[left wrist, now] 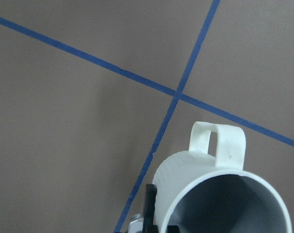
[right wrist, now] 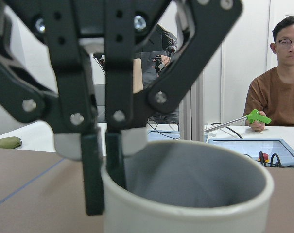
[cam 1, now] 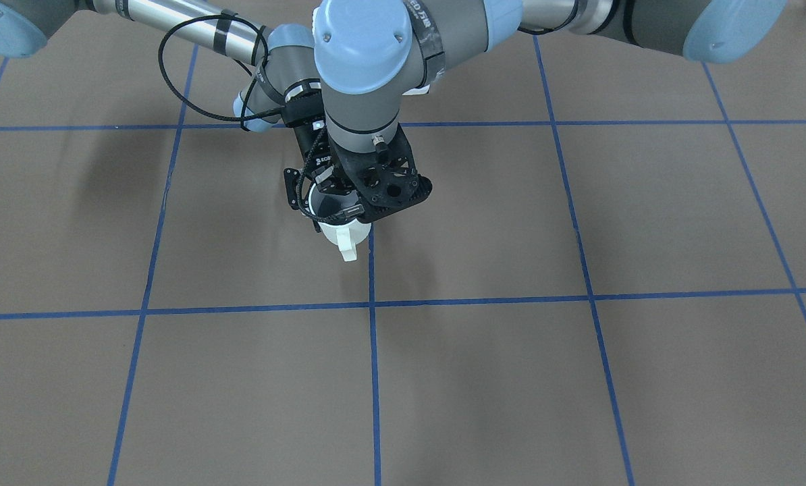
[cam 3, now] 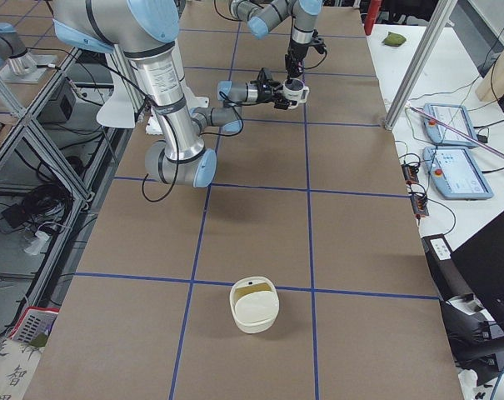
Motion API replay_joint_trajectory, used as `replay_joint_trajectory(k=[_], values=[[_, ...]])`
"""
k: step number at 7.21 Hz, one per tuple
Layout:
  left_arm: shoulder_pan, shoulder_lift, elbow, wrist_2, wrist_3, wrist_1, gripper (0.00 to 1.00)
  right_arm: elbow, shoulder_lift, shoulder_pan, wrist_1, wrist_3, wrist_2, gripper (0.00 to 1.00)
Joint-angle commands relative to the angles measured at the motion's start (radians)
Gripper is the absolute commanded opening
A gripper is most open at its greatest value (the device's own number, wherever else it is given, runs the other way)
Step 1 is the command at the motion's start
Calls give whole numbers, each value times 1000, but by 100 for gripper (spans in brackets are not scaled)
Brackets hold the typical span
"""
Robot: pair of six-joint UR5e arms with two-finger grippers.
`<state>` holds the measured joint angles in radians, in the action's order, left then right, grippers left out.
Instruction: Left arm hands cup to right arm to dump lemon
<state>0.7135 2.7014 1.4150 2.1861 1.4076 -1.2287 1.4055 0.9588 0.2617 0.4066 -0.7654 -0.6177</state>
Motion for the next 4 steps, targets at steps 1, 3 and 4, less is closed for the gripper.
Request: replay_joint_trajectory(k=[1,3,4], values=[[1,0,1,0,1,0,0,6,5,-12,-2,1,1,99],[26,3,1,0,1,0,0,7,12,-22,-6,8,1,99],[41,3,1,0,1,0,0,9,12,-25,-9,8,3,99]])
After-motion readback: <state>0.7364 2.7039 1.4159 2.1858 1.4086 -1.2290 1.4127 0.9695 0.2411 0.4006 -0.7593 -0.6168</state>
